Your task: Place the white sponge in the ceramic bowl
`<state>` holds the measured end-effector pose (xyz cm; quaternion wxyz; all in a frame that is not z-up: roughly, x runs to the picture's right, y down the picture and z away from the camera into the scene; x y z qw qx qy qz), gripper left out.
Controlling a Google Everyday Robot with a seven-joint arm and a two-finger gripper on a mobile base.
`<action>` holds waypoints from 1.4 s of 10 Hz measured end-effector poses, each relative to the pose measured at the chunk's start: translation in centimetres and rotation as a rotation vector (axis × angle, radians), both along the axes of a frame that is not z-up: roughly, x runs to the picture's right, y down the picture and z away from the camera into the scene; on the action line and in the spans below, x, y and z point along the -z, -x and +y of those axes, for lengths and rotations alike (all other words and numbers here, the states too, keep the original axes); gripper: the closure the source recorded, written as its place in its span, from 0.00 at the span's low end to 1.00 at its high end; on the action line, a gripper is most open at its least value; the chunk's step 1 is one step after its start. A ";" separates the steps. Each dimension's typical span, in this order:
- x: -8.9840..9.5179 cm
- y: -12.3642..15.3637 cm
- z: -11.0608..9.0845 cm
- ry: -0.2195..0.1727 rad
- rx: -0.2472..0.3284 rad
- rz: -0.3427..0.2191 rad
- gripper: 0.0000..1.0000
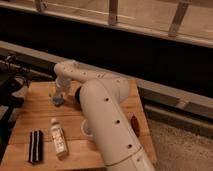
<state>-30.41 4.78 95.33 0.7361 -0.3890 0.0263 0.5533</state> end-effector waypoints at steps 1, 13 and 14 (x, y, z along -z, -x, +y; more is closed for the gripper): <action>0.3 0.4 0.3 0.005 0.003 -0.013 0.35; 5.3 9.9 3.3 -0.014 0.232 -0.190 0.35; 5.4 10.0 3.5 -0.009 0.251 -0.189 0.35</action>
